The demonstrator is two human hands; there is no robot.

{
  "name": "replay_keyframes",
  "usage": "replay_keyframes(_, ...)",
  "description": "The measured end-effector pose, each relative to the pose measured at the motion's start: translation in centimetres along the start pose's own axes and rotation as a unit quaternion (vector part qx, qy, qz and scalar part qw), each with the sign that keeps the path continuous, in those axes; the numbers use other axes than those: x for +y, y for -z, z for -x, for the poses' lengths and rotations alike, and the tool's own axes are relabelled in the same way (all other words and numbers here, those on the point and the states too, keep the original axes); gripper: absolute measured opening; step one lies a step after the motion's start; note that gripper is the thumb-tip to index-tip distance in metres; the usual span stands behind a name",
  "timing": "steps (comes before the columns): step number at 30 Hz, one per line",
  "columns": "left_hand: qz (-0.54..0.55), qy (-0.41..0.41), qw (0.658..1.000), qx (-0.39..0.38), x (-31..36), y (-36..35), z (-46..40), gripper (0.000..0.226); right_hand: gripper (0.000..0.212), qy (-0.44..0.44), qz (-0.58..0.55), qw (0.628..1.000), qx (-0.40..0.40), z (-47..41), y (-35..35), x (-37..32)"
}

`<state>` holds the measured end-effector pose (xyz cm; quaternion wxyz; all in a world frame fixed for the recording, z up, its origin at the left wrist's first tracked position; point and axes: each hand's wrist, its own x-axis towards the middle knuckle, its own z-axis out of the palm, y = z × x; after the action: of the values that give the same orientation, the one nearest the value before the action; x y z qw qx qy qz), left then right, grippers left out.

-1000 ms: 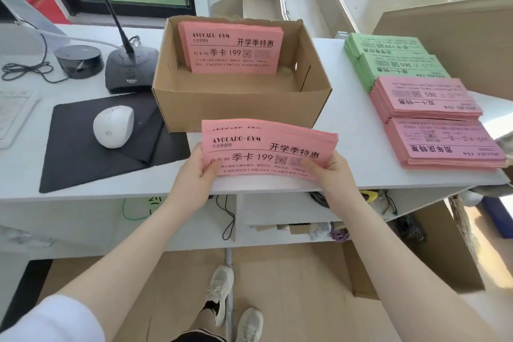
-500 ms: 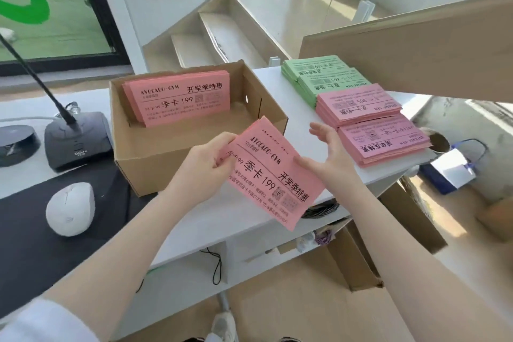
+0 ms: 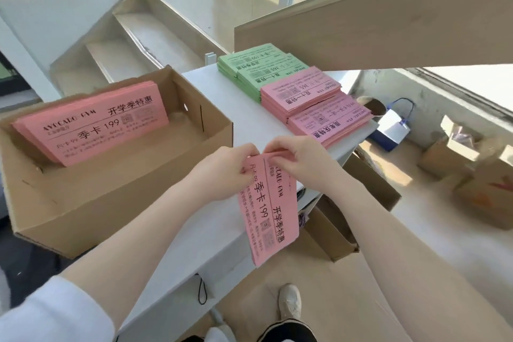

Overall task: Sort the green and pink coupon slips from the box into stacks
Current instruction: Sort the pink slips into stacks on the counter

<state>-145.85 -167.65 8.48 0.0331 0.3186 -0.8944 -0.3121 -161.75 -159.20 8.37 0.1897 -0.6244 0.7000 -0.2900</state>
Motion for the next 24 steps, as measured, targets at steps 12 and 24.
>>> replay_keyframes(12, 0.373, 0.142, 0.914, -0.069, 1.5, -4.9, -8.9, 0.017, 0.008, -0.282, -0.347, 0.876, 0.182, -2.2, 8.1, 13.2)
replay_keyframes(24, 0.525, 0.206, 0.797, 0.214, 6.4, -7.5, -19.2, 0.013, 0.008, -0.347, -0.305, 0.862, 0.209, -7.4, 13.7, 24.5)
